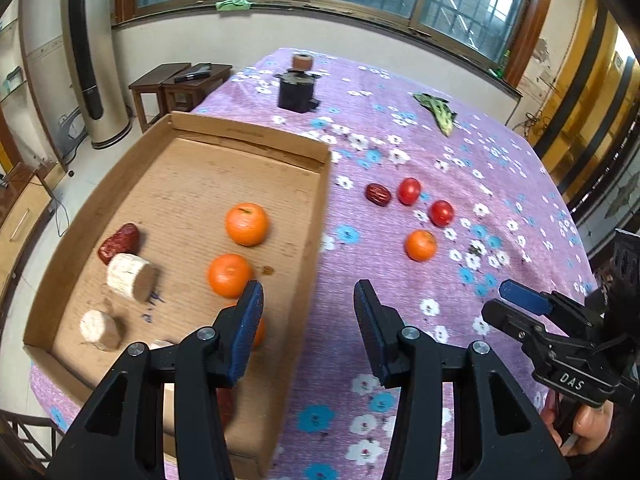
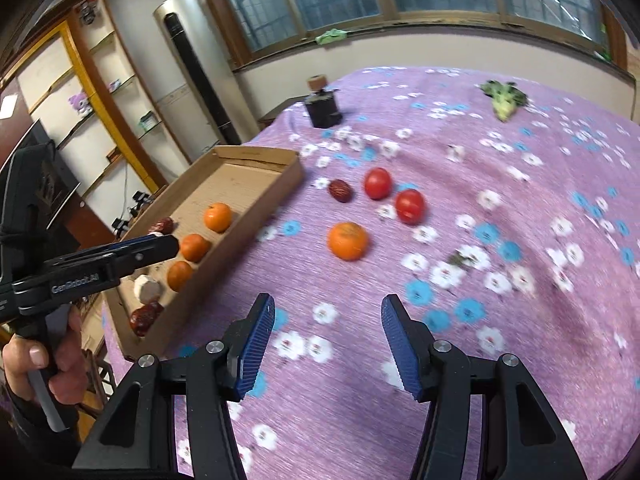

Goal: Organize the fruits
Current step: 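Move both grippers back toward the tomatoes and tangerine on the cloth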

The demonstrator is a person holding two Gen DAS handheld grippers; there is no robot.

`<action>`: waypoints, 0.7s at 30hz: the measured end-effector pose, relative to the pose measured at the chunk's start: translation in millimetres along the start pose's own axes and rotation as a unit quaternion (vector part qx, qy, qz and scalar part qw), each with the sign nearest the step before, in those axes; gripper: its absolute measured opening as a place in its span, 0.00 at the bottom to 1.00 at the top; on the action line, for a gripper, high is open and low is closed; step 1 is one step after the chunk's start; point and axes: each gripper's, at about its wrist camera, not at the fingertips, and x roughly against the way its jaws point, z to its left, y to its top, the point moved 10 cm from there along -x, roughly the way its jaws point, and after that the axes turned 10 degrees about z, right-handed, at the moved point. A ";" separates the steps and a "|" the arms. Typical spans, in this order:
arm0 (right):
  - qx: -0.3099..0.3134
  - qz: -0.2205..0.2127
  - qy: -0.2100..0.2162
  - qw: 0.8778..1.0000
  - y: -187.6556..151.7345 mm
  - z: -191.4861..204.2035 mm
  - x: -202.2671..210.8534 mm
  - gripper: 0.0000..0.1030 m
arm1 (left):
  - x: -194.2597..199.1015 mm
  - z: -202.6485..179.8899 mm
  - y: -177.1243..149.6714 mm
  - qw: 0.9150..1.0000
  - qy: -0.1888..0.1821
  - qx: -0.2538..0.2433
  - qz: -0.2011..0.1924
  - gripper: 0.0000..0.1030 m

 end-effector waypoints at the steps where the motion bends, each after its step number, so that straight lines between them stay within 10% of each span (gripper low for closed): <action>1: -0.003 -0.001 -0.001 1.000 -1.0 -3.5 1.1 0.56 | -0.4 -3.2 -0.8 1.000 -0.002 -0.002 0.001 0.44; 21: -0.018 -0.005 -0.019 1.000 -2.3 -39.1 6.7 0.56 | -24.5 -60.1 -10.6 0.998 -0.017 -0.050 0.030 0.48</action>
